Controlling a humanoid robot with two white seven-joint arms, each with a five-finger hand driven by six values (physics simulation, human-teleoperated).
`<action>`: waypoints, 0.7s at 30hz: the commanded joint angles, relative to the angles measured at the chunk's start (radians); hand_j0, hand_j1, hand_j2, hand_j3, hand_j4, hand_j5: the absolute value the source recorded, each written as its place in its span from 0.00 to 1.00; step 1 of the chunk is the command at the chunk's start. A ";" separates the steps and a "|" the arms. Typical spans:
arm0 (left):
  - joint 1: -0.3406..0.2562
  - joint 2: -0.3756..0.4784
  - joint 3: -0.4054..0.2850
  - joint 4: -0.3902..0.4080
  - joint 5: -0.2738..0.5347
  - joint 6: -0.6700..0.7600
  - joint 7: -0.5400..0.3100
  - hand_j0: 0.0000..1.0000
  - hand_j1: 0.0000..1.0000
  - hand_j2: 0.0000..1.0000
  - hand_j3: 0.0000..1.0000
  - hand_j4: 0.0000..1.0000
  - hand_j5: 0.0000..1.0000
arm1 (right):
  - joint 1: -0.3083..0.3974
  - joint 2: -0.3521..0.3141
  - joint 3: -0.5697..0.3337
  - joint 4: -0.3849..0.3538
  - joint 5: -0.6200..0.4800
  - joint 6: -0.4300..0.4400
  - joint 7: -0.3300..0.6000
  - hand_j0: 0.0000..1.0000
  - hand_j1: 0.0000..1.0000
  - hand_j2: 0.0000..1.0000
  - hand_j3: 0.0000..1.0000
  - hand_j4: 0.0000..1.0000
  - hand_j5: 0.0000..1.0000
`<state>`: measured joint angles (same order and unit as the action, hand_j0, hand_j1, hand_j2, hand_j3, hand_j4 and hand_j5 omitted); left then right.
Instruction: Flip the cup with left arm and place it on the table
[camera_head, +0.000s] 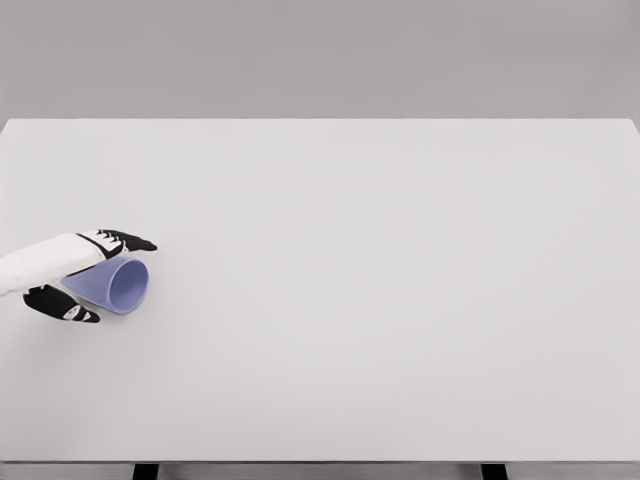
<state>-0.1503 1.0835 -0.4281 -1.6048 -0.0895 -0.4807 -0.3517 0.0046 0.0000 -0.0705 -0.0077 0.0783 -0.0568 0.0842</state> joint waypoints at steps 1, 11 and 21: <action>0.000 -0.007 0.000 0.006 -0.009 0.002 0.000 1.00 1.00 1.00 1.00 1.00 1.00 | -0.002 0.000 0.000 0.000 0.000 0.000 0.000 1.00 1.00 1.00 1.00 1.00 1.00; -0.011 -0.039 -0.001 0.034 -0.045 0.014 0.002 1.00 1.00 1.00 1.00 1.00 1.00 | 0.000 0.000 0.000 0.000 0.000 0.000 0.000 1.00 1.00 1.00 1.00 1.00 1.00; -0.015 -0.060 -0.001 0.048 -0.053 0.014 0.002 1.00 1.00 1.00 1.00 1.00 1.00 | 0.000 0.000 0.000 0.000 0.000 0.000 0.000 1.00 1.00 1.00 1.00 1.00 1.00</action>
<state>-0.1657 1.0259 -0.4298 -1.5574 -0.1476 -0.4675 -0.3509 0.0046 0.0000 -0.0705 -0.0077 0.0783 -0.0567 0.0844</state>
